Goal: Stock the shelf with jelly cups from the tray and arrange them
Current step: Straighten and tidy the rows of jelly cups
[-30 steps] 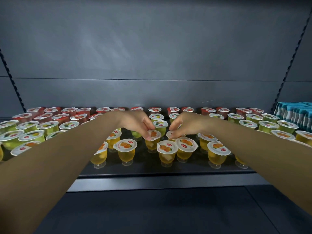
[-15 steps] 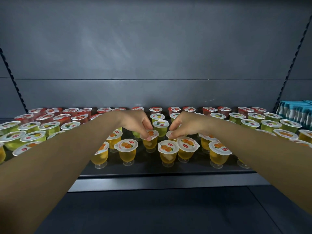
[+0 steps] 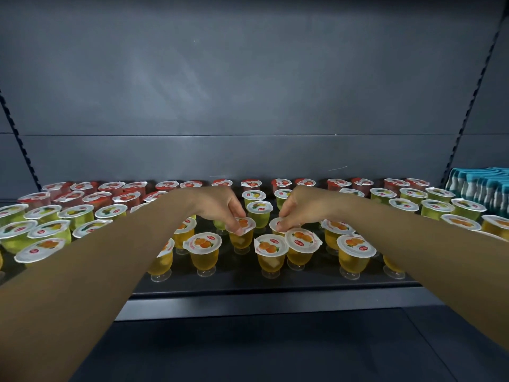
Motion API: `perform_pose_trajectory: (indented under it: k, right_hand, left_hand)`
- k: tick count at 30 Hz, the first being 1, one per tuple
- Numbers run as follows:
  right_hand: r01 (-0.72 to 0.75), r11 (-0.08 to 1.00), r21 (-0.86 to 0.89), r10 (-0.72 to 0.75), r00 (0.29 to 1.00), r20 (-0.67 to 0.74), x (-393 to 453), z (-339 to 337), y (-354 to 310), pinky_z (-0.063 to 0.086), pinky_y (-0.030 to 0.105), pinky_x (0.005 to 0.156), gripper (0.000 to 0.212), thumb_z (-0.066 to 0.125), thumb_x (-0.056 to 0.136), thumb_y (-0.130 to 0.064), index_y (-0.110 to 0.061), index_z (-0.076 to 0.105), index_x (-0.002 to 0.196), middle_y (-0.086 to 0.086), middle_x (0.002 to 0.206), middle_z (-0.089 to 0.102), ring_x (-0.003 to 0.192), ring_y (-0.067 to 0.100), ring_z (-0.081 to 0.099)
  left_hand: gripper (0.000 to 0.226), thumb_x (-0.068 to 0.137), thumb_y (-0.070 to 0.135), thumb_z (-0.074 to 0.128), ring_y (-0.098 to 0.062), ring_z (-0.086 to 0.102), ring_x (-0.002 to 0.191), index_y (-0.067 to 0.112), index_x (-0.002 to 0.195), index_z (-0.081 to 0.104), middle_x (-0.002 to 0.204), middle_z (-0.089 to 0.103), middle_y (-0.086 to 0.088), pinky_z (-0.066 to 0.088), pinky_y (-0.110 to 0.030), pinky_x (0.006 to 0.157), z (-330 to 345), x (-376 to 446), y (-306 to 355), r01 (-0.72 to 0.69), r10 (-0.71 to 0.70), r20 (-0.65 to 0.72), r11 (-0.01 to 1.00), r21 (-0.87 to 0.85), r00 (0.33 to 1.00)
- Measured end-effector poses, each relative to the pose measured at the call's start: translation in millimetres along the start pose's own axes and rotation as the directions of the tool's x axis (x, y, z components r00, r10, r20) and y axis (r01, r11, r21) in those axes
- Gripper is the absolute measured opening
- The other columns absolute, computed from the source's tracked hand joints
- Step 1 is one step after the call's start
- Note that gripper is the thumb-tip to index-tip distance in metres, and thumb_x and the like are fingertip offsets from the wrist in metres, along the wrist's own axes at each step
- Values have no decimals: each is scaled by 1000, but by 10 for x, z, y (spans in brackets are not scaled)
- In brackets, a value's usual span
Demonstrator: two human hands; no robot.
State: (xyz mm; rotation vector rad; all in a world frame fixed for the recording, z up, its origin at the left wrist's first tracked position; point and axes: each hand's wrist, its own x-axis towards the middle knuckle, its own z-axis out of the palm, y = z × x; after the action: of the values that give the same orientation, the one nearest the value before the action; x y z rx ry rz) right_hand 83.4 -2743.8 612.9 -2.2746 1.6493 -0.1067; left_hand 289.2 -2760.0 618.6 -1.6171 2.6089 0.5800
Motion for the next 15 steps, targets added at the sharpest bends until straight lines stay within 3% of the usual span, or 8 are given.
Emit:
perform_pose_trajectory:
  k: [5, 10, 15]
  right_hand:
    - [-32, 999, -26, 32, 999, -9, 53, 28, -35, 53, 38, 92, 43, 67, 83, -43, -6, 72, 104, 12, 106, 70, 99, 24, 66]
    - [-33, 999, -23, 33, 999, -15, 67, 37, -65, 54, 29, 85, 37, 69, 83, -38, -8, 73, 104, 9, 103, 71, 94, 19, 66]
    - [-33, 999, 2, 33, 998, -59, 131, 84, -94, 55, 33, 82, 31, 71, 81, -35, -7, 74, 94, 12, 97, 70, 91, 23, 67]
  left_hand:
    - [46, 83, 28, 70, -11, 56, 107, 18, 126, 60, 124, 60, 5, 45, -27, 96, -2, -2, -15, 0, 0, 10, 1000, -12, 1000]
    - [48, 82, 31, 70, -11, 55, 110, 18, 127, 60, 124, 60, 7, 44, -28, 97, -27, -12, -31, -1, 0, 12, 1000, 28, 1000]
    - [43, 82, 33, 70, -11, 55, 106, 19, 122, 63, 117, 61, 9, 44, -28, 95, -33, -10, -40, 0, 0, 4, 999, 35, 1000]
